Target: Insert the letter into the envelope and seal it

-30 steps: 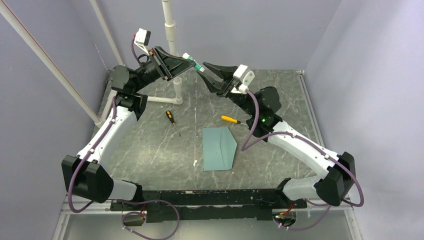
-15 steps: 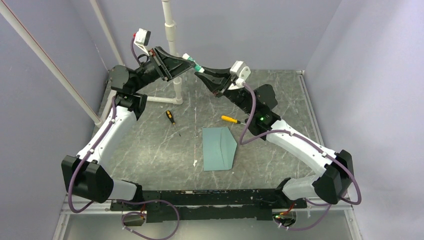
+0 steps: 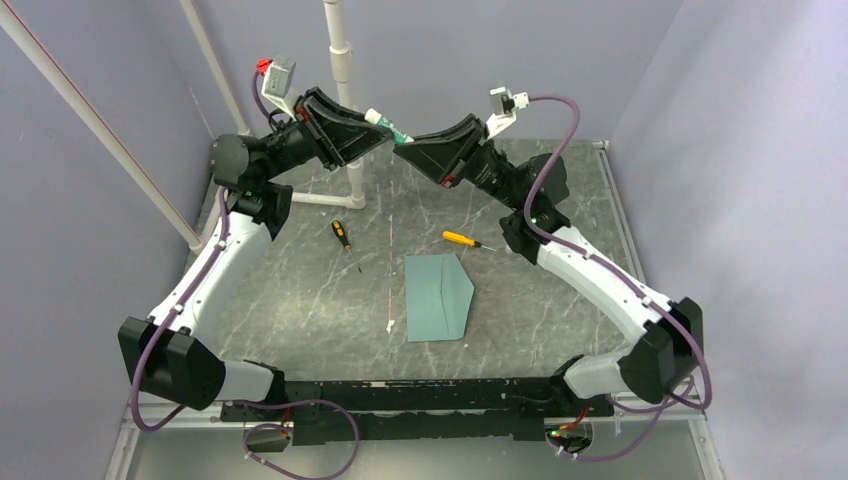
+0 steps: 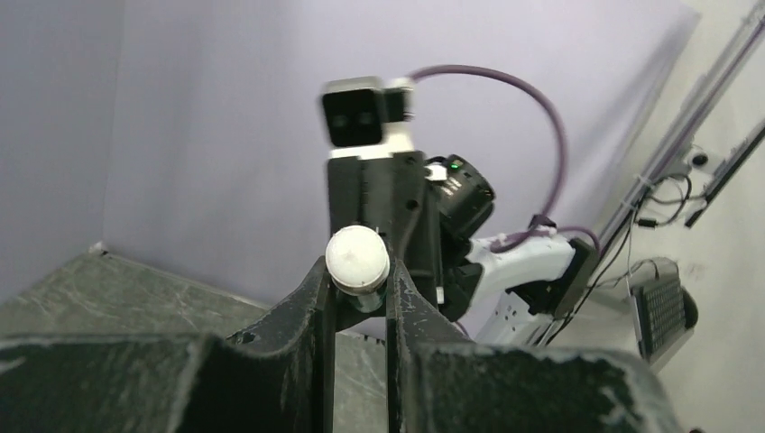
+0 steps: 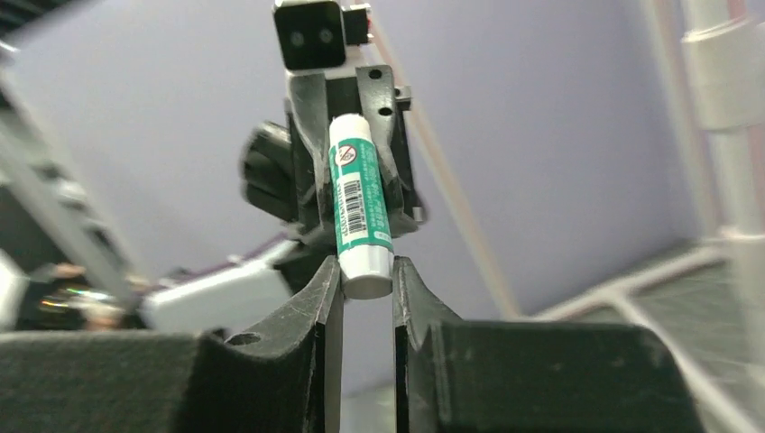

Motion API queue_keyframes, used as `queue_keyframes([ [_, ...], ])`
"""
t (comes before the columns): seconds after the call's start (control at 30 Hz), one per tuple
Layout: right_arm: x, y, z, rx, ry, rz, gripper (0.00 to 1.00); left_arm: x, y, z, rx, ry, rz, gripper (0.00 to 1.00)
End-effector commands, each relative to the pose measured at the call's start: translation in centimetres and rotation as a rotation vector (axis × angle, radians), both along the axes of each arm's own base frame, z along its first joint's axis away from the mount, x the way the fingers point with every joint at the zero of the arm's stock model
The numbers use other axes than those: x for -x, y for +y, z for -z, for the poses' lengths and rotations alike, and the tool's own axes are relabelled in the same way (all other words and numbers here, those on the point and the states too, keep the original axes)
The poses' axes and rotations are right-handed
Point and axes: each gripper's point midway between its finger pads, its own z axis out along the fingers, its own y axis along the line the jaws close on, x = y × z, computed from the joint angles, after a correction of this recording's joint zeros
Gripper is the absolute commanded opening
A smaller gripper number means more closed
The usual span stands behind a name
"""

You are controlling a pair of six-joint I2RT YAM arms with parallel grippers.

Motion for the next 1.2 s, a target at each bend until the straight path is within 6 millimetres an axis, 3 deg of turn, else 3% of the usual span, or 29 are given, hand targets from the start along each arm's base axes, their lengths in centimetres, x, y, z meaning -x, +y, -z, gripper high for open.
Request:
queue_keyframes([
  [0.0,4.6,-4.4,-7.3,-0.410,0.177,-0.381,0.00,2.9,0.4,-1.6,-0.042,-0.251,0.040,0.02],
  [0.1,5.1,-4.3,-7.0,-0.371,0.134,-0.367,0.00,2.7,0.5,-1.4,-0.022,-0.198,0.032,0.03],
  [0.13,4.7,-3.9,-6.6,-0.313,0.111,-0.312,0.10,2.5,0.6,-1.2,-0.024,-0.165,0.023,0.02],
  [0.2,3.5,-3.3,-5.4,-0.170,-0.001,-0.119,0.46,2.1,0.9,-1.2,-0.009,-0.116,-0.021,0.02],
  [0.27,2.3,-3.3,-4.2,-0.048,-0.139,0.097,0.72,1.8,1.1,-1.1,0.000,-0.060,-0.056,0.02],
  [0.37,1.0,-3.8,-2.6,0.060,-0.333,0.291,0.86,1.4,1.3,-0.8,0.013,0.018,-0.066,0.02],
  [0.53,1.2,-3.5,-2.2,0.175,-0.695,0.384,0.82,0.6,1.3,-0.6,0.059,0.155,-0.054,0.03],
  [0.67,1.0,-2.8,-2.8,0.206,-0.838,0.457,0.74,-0.4,1.4,0.0,0.094,0.238,-0.068,0.03],
  [0.8,0.2,-1.7,-2.4,0.274,-0.922,0.511,0.63,-0.6,1.3,0.0,0.106,0.269,-0.054,0.02],
  [1.03,-0.2,-1.0,-2.1,0.307,-0.953,0.504,0.35,-1.4,1.5,0.8,0.111,0.309,-0.089,0.02],
  [1.17,-0.1,-0.5,-1.9,0.299,-0.943,0.477,0.29,-1.5,1.5,0.9,0.109,0.313,-0.090,0.02],
])
